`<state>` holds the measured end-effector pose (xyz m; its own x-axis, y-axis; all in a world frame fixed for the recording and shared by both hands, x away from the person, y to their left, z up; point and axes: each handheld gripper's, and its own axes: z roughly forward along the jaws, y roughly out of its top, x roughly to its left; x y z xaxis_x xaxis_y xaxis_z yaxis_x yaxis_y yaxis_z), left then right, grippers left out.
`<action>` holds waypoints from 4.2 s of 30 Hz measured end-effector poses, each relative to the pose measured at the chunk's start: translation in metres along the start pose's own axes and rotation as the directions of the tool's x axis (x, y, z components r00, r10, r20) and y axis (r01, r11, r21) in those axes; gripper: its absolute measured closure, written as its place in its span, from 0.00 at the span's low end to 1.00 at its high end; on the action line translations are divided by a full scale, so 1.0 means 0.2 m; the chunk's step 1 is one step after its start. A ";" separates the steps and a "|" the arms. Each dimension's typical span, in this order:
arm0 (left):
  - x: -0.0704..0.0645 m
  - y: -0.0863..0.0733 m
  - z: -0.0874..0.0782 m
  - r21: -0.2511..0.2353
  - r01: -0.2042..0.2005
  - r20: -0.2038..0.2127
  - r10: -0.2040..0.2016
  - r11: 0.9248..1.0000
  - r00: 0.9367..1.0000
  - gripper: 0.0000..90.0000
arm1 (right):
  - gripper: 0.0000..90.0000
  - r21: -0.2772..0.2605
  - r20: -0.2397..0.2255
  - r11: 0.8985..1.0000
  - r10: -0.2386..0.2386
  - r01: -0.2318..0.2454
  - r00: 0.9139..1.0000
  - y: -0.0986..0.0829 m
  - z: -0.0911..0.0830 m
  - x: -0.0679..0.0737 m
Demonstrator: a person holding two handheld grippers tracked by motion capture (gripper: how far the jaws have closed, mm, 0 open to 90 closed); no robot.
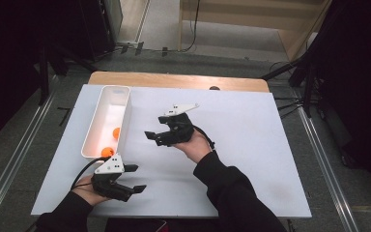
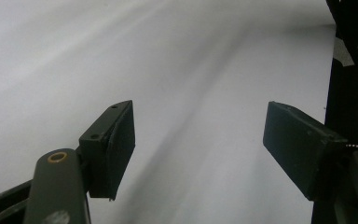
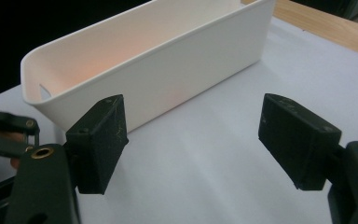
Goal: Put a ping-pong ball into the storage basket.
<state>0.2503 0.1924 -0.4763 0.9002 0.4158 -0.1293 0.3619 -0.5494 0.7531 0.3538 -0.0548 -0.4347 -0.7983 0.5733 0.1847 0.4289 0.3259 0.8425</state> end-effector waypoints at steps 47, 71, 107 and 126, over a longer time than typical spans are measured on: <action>0.00 0.00 0.01 0.018 -0.010 0.004 0.010 1.000 1.000 0.28 | 0.25 -0.004 0.032 1.000 0.011 -0.011 0.999 -0.26 -0.32 -0.09; 0.00 0.00 0.02 0.020 -0.009 0.003 0.009 1.000 1.000 0.28 | 0.25 0.047 0.026 0.999 0.020 -0.021 0.999 -0.41 -0.47 -0.09; -0.01 0.00 0.02 0.027 -0.016 0.001 0.016 1.000 1.000 0.28 | 0.24 0.088 0.066 0.994 0.057 -0.063 0.996 -0.60 -0.65 -0.07; -0.01 0.00 0.02 0.023 -0.014 -0.001 0.015 1.000 1.000 0.28 | 0.24 0.107 0.094 0.990 0.084 -0.094 0.992 -0.71 -0.71 -0.07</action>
<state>0.2501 0.1889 -0.4787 0.9051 0.4086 -0.1176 0.3542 -0.5716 0.7401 0.2439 -0.2155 -0.4853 -0.7163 0.6665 0.2066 0.5448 0.3492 0.7624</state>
